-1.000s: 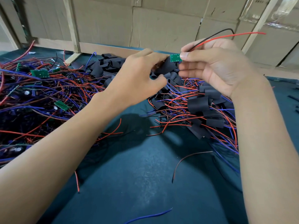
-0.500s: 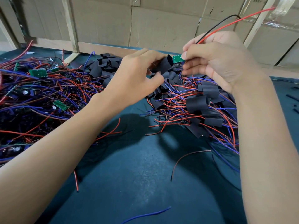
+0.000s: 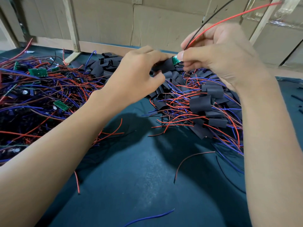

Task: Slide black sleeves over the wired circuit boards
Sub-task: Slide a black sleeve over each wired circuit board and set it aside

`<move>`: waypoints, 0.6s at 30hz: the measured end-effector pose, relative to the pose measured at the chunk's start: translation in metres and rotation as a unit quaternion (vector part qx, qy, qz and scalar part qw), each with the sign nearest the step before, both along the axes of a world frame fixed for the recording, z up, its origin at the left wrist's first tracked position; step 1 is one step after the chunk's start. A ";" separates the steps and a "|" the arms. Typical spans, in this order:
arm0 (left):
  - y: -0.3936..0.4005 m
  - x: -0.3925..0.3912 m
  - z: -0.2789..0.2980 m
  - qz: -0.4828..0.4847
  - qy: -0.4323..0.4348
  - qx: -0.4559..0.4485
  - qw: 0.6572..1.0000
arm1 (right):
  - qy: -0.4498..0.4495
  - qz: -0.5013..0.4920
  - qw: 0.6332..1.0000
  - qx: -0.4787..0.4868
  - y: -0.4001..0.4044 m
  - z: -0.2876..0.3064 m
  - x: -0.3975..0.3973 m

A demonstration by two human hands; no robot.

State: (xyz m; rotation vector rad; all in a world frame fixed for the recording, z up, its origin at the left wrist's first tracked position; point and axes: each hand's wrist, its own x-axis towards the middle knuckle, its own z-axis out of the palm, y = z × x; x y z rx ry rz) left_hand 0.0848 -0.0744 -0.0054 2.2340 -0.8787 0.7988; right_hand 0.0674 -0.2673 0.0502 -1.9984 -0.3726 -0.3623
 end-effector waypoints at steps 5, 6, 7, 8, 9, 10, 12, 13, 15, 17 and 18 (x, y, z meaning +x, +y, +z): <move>-0.002 -0.002 0.001 0.003 0.005 0.011 1.000 | 0.008 -0.003 1.000 -0.010 0.005 -0.007 0.002; -0.002 -0.002 0.001 0.003 0.006 0.008 1.000 | 0.013 0.000 1.000 0.000 0.004 -0.008 0.003; -0.002 -0.002 0.001 0.003 0.006 0.002 1.000 | 0.022 0.003 1.000 0.015 0.004 -0.008 0.003; -0.001 -0.002 0.002 0.003 0.007 -0.006 1.000 | 0.034 0.009 0.999 0.035 0.002 -0.007 0.003; -0.001 -0.003 0.002 0.006 0.006 -0.013 1.000 | 0.048 0.016 0.997 0.054 0.000 -0.006 0.003; -0.001 -0.003 0.002 0.010 0.005 -0.020 1.000 | 0.056 0.022 0.996 0.067 -0.001 -0.006 0.002; -0.002 -0.003 0.003 0.011 0.010 -0.040 0.999 | 0.053 0.020 0.996 0.063 -0.003 -0.005 0.002; -0.003 -0.004 0.003 0.008 0.011 -0.052 0.999 | 0.048 0.013 0.997 0.055 -0.003 -0.005 0.002; -0.004 -0.005 0.005 0.002 0.010 -0.069 0.998 | 0.047 0.001 0.997 0.057 -0.001 -0.004 0.001; -0.004 -0.005 0.006 0.006 0.005 -0.073 0.997 | 0.064 0.009 0.994 0.088 -0.003 -0.002 0.000; -0.003 -0.005 0.007 0.007 0.002 -0.075 0.997 | 0.076 0.019 0.991 0.105 -0.003 -0.001 -0.002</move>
